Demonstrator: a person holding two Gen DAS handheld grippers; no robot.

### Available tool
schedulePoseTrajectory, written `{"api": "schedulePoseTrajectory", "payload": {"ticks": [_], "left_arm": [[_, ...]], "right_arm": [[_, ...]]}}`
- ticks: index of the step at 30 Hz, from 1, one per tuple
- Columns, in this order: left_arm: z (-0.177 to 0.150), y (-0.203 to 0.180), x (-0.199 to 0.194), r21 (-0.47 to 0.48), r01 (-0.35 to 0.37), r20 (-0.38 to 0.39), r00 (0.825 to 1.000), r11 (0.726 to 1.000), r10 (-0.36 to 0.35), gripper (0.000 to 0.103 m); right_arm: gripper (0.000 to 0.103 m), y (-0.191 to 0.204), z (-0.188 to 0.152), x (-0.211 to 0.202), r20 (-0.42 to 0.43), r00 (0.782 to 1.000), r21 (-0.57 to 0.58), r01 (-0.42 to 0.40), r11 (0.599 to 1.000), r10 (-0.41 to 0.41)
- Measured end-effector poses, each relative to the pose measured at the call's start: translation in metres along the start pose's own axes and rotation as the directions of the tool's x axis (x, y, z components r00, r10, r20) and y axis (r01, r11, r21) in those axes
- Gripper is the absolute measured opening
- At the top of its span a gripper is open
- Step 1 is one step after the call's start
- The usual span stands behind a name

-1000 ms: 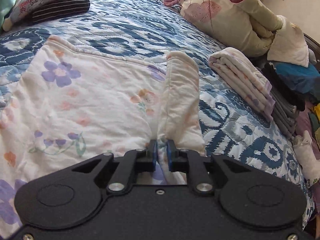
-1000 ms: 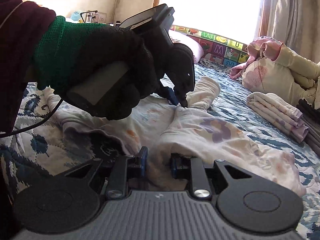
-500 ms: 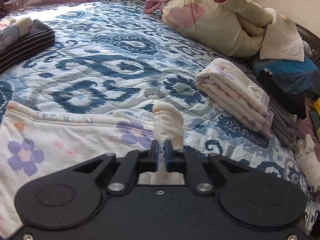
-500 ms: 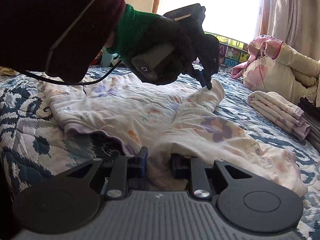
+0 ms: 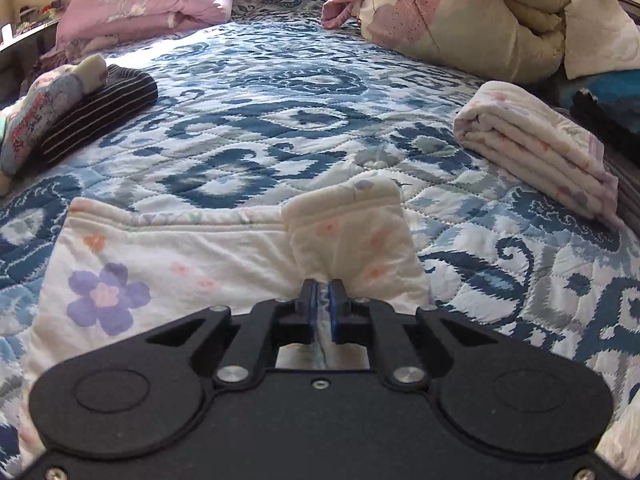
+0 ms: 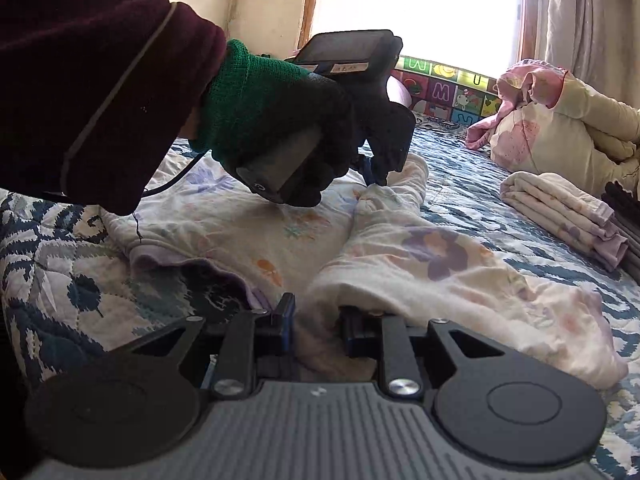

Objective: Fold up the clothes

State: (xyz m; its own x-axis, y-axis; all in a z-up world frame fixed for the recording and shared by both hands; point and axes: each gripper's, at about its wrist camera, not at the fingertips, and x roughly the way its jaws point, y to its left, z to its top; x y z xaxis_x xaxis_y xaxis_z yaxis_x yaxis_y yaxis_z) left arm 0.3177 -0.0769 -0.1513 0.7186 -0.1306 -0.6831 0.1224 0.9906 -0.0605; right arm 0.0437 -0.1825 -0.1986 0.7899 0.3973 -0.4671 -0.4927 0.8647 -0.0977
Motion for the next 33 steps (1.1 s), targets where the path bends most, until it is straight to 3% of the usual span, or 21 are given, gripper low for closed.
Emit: {"api": "schedulePoseTrajectory", "payload": {"ticks": [3, 5, 7, 10, 11, 13, 15, 20, 23, 27, 33], "left_arm": [[0.009, -0.001, -0.013, 0.008, 0.042, 0.047, 0.998, 0.999, -0.042, 0.006], [0.009, -0.006, 0.002, 0.048, -0.007, -0.031, 0.999, 0.999, 0.008, 0.006], [0.007, -0.008, 0.014, 0.084, -0.006, -0.089, 0.996, 0.996, 0.014, 0.007], [0.018, -0.003, -0.009, 0.04, 0.061, 0.015, 0.998, 0.997, -0.061, 0.008], [0.022, -0.002, -0.019, 0.032, 0.069, 0.047, 0.996, 0.997, -0.07, 0.012], [0.029, -0.004, -0.032, 0.038, 0.038, 0.096, 0.995, 0.999, -0.041, 0.012], [0.034, -0.007, -0.034, 0.056, 0.058, 0.111, 0.992, 0.997, -0.064, 0.012], [0.038, -0.024, -0.006, 0.133, 0.104, 0.059, 0.992, 0.986, -0.113, 0.012], [0.032, -0.019, 0.034, 0.153, 0.01, -0.03, 1.0, 0.988, -0.006, 0.012], [0.029, 0.007, 0.054, 0.017, 0.067, -0.071, 0.995, 0.998, -0.066, 0.009], [0.033, -0.002, 0.057, 0.054, 0.043, -0.094, 0.995, 0.998, -0.038, 0.008]], "right_arm": [[0.025, 0.0, 0.001, -0.002, 0.004, 1.0, 0.003, -0.001, 1.0, 0.001], [0.025, 0.0, 0.001, -0.002, 0.005, 1.0, 0.009, -0.004, 1.0, 0.004], [0.025, 0.001, 0.001, -0.002, 0.003, 1.0, 0.005, -0.002, 1.0, 0.002], [0.025, 0.001, 0.001, -0.003, 0.002, 1.0, 0.004, -0.002, 1.0, 0.002], [0.025, 0.001, 0.001, -0.003, 0.002, 1.0, 0.004, -0.002, 1.0, 0.002], [0.026, 0.001, 0.002, -0.003, 0.002, 1.0, 0.009, -0.004, 1.0, 0.004], [0.026, 0.001, 0.002, -0.003, 0.002, 1.0, 0.011, -0.005, 1.0, 0.005], [0.027, 0.002, 0.001, -0.003, 0.001, 1.0, 0.014, -0.007, 1.0, 0.007], [0.027, 0.002, 0.0, -0.002, -0.003, 1.0, 0.014, -0.009, 1.0, 0.009], [0.027, 0.0, -0.001, 0.0, -0.005, 1.0, 0.022, -0.017, 1.0, 0.018], [0.027, 0.001, -0.003, 0.002, -0.003, 1.0, 0.017, -0.016, 1.0, 0.016]]}}
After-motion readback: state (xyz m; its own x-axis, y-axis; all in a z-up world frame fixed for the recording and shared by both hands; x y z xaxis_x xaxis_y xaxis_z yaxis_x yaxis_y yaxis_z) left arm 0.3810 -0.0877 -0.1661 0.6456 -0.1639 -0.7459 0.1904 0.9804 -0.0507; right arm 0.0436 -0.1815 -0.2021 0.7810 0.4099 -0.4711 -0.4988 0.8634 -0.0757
